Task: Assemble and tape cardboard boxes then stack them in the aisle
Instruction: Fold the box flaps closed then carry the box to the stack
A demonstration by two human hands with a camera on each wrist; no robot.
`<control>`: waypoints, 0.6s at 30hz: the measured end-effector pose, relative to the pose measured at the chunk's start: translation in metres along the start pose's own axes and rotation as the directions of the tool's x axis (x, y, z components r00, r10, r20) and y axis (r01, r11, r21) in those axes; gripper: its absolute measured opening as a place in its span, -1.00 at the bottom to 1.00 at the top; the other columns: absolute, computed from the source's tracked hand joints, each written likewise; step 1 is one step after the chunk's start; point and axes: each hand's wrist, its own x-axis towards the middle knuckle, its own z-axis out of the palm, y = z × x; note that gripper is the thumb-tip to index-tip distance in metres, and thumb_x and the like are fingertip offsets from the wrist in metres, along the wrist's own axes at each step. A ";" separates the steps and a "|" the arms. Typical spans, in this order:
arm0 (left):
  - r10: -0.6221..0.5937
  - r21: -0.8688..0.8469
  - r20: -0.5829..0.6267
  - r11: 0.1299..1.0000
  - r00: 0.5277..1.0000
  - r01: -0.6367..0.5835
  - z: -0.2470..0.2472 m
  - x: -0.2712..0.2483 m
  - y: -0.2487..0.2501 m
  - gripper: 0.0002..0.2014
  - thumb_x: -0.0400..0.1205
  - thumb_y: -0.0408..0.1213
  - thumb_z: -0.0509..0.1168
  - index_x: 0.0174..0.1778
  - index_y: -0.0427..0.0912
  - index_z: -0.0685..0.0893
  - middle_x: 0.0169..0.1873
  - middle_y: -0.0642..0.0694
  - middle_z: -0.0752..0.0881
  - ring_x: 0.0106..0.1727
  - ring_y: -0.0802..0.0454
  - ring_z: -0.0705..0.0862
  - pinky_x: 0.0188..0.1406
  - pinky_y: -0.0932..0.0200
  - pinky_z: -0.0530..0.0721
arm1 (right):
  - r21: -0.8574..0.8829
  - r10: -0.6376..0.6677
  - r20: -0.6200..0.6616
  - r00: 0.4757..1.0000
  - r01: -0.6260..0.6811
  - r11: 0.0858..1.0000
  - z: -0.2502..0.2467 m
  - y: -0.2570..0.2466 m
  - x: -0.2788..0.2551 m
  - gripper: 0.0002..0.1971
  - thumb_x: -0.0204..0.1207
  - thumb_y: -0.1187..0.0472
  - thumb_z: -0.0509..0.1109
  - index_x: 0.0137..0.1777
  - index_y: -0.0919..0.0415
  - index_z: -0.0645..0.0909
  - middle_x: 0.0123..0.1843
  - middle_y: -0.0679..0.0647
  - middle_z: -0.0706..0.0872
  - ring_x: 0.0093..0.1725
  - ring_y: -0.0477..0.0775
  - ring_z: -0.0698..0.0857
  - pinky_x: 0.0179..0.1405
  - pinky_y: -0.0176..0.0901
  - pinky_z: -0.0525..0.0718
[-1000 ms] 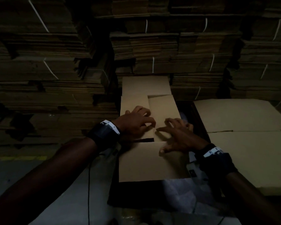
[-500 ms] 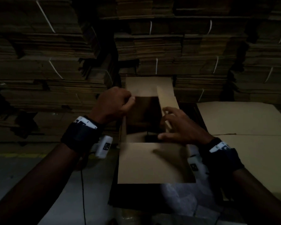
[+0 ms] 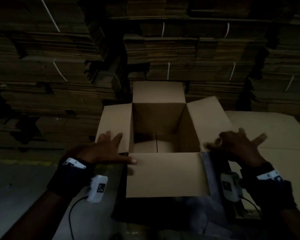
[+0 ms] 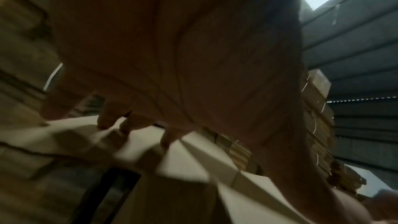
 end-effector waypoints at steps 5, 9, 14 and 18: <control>0.115 -0.154 -0.012 0.981 0.993 -0.115 0.041 0.018 0.008 0.69 -0.11 0.75 0.36 0.72 -0.01 -0.45 0.75 -0.16 -0.36 0.76 -0.19 -0.32 0.74 -0.29 -0.03 | 0.276 -0.197 0.357 0.913 0.099 0.956 0.036 -0.022 0.000 0.44 0.17 -0.52 0.59 0.81 0.09 -0.23 0.76 0.16 0.28 0.68 0.25 0.35 0.61 0.10 0.35; 0.174 -0.296 -0.320 0.915 0.931 -0.273 0.076 0.020 0.015 0.44 0.23 0.60 0.38 0.77 -0.14 -0.23 0.79 -0.13 -0.08 0.78 -0.14 0.02 0.71 -0.15 0.20 | 0.525 -0.224 0.014 0.974 0.184 0.831 0.087 -0.026 -0.004 0.20 0.21 -0.26 0.72 0.74 0.02 0.10 0.29 0.13 0.77 0.09 0.08 0.76 0.04 0.00 0.72; 0.108 -0.350 -0.549 0.870 0.829 -0.346 0.105 0.033 0.021 0.13 0.50 0.20 0.51 0.79 -0.12 -0.05 0.74 -0.18 0.20 0.69 -0.20 0.33 0.55 -0.23 0.47 | 0.521 -0.234 -0.154 0.960 0.280 0.806 0.102 -0.017 0.000 -0.04 0.35 -0.07 0.70 0.70 -0.06 0.28 0.14 0.04 0.84 -0.10 -0.01 0.80 -0.13 -0.10 0.67; 0.084 -0.354 -0.584 0.868 0.807 -0.347 0.109 0.044 0.034 0.15 0.46 0.31 0.47 0.79 -0.09 -0.04 0.77 -0.12 0.12 0.75 -0.17 0.19 0.61 -0.26 0.39 | 0.434 -0.128 -0.009 0.992 0.119 0.893 0.086 -0.018 0.011 -0.06 0.43 -0.11 0.65 0.70 0.11 0.22 0.39 0.26 0.68 0.29 0.36 0.70 0.07 0.05 0.60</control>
